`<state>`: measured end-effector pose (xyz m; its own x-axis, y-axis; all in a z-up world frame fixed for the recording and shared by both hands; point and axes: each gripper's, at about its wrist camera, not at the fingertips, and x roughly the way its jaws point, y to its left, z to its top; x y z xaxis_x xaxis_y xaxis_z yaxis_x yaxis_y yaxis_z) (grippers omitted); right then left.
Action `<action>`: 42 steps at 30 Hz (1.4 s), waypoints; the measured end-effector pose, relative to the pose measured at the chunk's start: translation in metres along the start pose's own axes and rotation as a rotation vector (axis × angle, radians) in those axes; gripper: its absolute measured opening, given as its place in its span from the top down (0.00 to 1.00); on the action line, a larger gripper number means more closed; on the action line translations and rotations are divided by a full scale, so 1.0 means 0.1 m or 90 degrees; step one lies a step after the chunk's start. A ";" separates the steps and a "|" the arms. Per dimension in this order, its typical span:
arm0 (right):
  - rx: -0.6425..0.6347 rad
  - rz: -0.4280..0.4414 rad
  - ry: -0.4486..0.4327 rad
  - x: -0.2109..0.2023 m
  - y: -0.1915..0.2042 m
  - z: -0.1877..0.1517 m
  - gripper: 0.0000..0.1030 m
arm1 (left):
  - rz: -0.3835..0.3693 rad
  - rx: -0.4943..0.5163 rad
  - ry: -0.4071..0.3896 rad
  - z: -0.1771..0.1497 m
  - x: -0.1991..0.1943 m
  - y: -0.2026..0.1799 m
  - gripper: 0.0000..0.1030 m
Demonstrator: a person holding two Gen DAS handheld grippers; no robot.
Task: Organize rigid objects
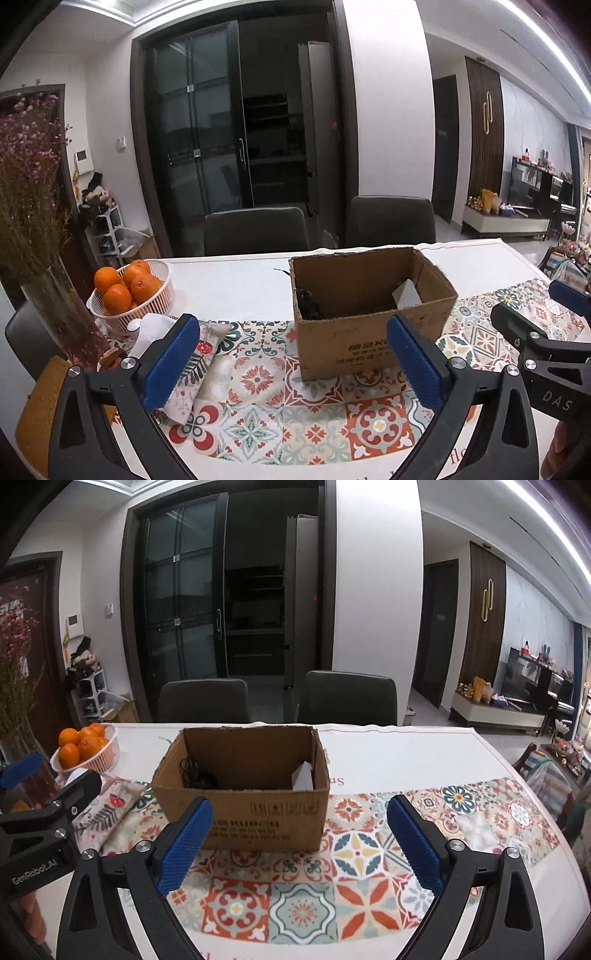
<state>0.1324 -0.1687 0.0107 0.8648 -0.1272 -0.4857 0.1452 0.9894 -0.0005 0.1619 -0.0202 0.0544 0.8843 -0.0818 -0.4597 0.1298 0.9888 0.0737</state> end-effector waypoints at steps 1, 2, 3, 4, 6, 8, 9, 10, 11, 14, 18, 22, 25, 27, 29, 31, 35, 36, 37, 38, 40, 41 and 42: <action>0.001 0.001 -0.003 -0.05 0.00 -0.03 0.05 | 0.001 0.002 -0.003 -0.03 -0.04 -0.01 0.00; 0.001 0.001 -0.006 -0.09 0.00 -0.06 0.05 | 0.002 0.005 -0.006 -0.06 -0.08 -0.02 0.00; 0.001 0.001 -0.007 -0.12 -0.01 -0.09 0.04 | 0.001 0.007 -0.008 -0.10 -0.12 -0.02 0.00; 0.003 0.002 -0.010 -0.17 0.00 -0.13 0.03 | 0.000 0.008 -0.009 -0.13 -0.15 -0.02 0.00; 0.007 0.001 -0.012 -0.23 -0.01 -0.20 0.03 | 0.002 0.008 -0.010 -0.19 -0.22 -0.02 0.00; 0.013 0.003 -0.012 -0.30 -0.02 -0.26 0.03 | 0.007 0.009 -0.016 -0.25 -0.29 -0.04 0.00; 0.015 0.005 -0.012 -0.34 -0.03 -0.30 0.03 | 0.007 0.008 -0.020 -0.28 -0.33 -0.04 0.00; 0.015 0.006 -0.013 -0.36 -0.03 -0.32 0.03 | 0.006 0.008 -0.021 -0.31 -0.37 -0.04 0.00; 0.016 0.008 -0.014 -0.38 -0.03 -0.34 0.03 | 0.006 0.007 -0.020 -0.32 -0.39 -0.04 0.00; 0.017 0.009 -0.019 -0.47 -0.02 -0.41 0.03 | 0.003 0.000 -0.023 -0.38 -0.48 -0.02 0.00; 0.011 0.013 -0.027 -0.59 0.02 -0.46 0.03 | 0.001 -0.012 -0.021 -0.46 -0.57 0.01 0.00; 0.008 0.013 -0.031 -0.64 0.04 -0.50 0.03 | 0.012 -0.016 -0.016 -0.54 -0.59 0.02 0.00; 0.011 0.016 -0.030 -0.65 0.06 -0.53 0.03 | 0.004 -0.020 -0.007 -0.58 -0.61 0.01 0.00; 0.014 0.020 -0.025 -0.65 0.06 -0.55 0.03 | 0.009 -0.015 -0.009 -0.60 -0.64 0.00 0.00; 0.016 0.021 -0.023 -0.65 0.06 -0.58 0.03 | 0.018 -0.010 -0.016 -0.60 -0.66 -0.01 0.00; 0.018 0.020 -0.021 -0.65 0.05 -0.59 0.03 | 0.030 -0.001 -0.025 -0.59 -0.69 -0.03 0.00; 0.021 0.017 -0.020 -0.66 0.02 -0.60 0.03 | 0.043 0.008 -0.037 -0.59 -0.74 -0.05 0.00; 0.023 0.017 -0.020 -0.66 0.01 -0.60 0.03 | 0.043 0.008 -0.037 -0.59 -0.75 -0.05 0.00; 0.023 0.017 -0.020 -0.66 0.01 -0.60 0.03 | 0.043 0.008 -0.037 -0.59 -0.75 -0.05 0.00; 0.024 0.017 -0.020 -0.67 0.00 -0.60 0.03 | 0.044 0.009 -0.036 -0.59 -0.75 -0.06 0.00; 0.023 0.017 -0.021 -0.66 0.00 -0.61 0.03 | 0.044 0.008 -0.035 -0.59 -0.74 -0.06 0.00; 0.023 0.017 -0.021 -0.66 0.00 -0.61 0.03 | 0.044 0.008 -0.034 -0.59 -0.74 -0.06 0.00; 0.023 0.017 -0.020 -0.66 0.00 -0.61 0.03 | 0.045 0.007 -0.033 -0.59 -0.74 -0.06 0.00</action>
<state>0.0460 -0.1564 -0.0104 0.8835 -0.1032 -0.4569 0.1386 0.9893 0.0446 0.0691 -0.0127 0.0355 0.9132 -0.0185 -0.4071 0.0712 0.9908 0.1147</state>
